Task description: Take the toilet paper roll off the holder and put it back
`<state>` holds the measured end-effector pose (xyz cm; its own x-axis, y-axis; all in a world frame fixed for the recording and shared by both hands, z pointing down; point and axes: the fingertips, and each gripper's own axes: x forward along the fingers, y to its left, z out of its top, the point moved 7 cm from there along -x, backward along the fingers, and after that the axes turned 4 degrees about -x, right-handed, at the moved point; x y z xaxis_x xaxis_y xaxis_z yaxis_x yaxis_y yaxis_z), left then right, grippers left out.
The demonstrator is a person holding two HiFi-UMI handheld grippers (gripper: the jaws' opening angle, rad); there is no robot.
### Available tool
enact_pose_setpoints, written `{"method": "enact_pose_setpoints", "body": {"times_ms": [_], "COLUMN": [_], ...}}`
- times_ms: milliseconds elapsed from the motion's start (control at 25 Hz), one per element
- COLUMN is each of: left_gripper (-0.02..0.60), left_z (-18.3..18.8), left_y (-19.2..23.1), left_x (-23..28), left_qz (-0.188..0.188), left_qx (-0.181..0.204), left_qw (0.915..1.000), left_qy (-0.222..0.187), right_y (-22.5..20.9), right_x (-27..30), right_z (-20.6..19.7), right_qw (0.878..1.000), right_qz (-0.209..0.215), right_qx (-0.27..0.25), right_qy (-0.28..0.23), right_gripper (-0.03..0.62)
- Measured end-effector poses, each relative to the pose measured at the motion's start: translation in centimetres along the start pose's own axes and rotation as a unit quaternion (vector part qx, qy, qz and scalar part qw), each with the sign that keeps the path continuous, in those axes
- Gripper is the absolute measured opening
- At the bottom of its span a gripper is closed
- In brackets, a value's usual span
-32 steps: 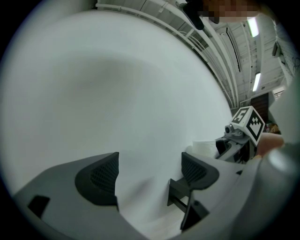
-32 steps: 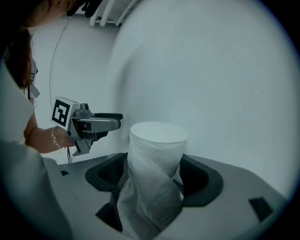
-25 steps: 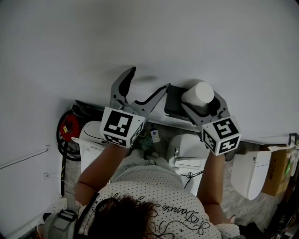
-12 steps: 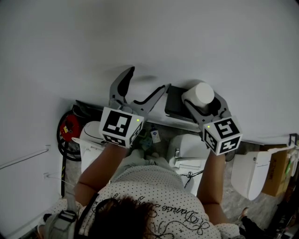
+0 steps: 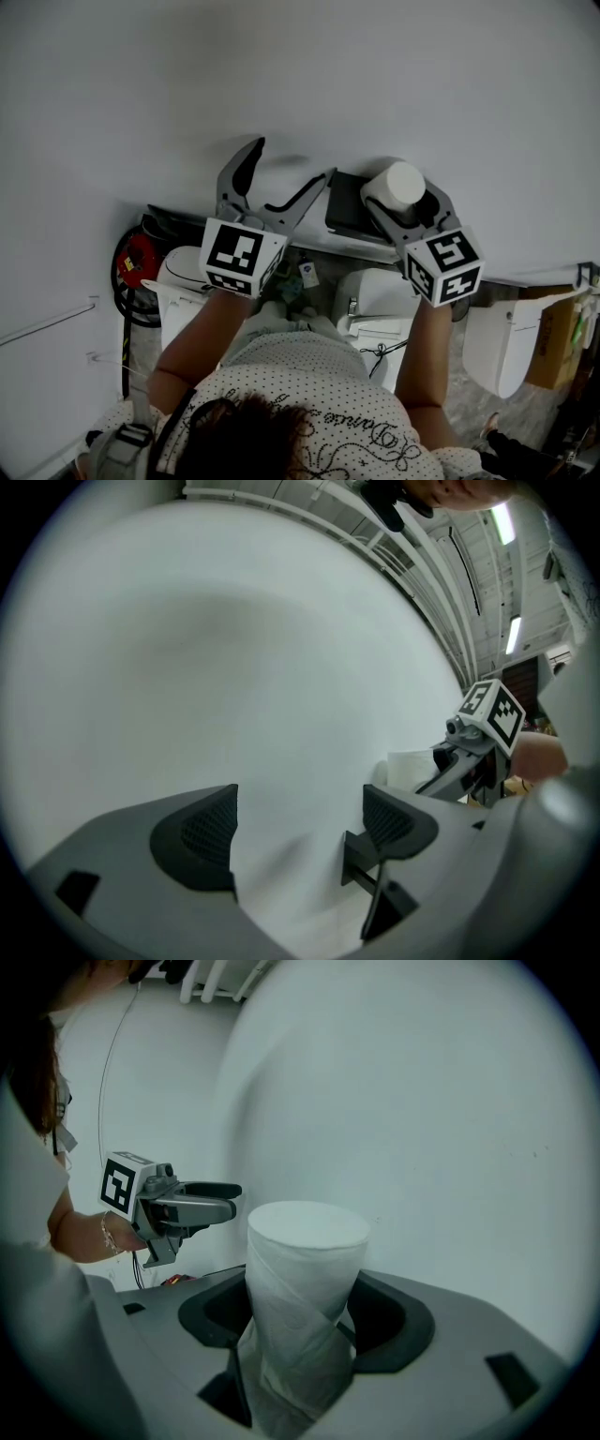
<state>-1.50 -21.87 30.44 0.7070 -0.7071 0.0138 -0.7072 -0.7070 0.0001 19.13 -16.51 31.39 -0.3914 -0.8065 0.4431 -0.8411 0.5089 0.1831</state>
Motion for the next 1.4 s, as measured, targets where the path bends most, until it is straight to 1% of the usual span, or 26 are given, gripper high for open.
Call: {"method": "enact_pose_setpoints", "body": {"times_ms": [320, 920, 1080, 1400], "left_gripper": [0.402, 0.402, 0.402, 0.402], "left_z": [0.4, 1.4, 1.6, 1.4], "left_y": [0.0, -0.4, -0.5, -0.5], "left_x": [0.1, 0.1, 0.3, -0.2], "left_qz": [0.000, -0.002, -0.003, -0.004], "left_qx": [0.002, 0.008, 0.007, 0.003], "left_qw": [1.0000, 0.9999, 0.9999, 0.9998], "left_qy": [-0.005, -0.015, -0.013, -0.018], "right_y": [-0.6, -0.4, -0.3, 0.3], "right_x": [-1.8, -3.8, -4.3, -4.9], "right_z": [2.4, 5.0, 5.2, 4.3], "right_qw": [0.999, 0.998, 0.998, 0.999], "right_qz": [-0.006, -0.001, 0.005, 0.000], "right_qx": [-0.005, -0.022, -0.021, -0.014], "right_qy": [-0.031, -0.053, -0.058, -0.050], "right_gripper": [0.308, 0.307, 0.307, 0.307]}}
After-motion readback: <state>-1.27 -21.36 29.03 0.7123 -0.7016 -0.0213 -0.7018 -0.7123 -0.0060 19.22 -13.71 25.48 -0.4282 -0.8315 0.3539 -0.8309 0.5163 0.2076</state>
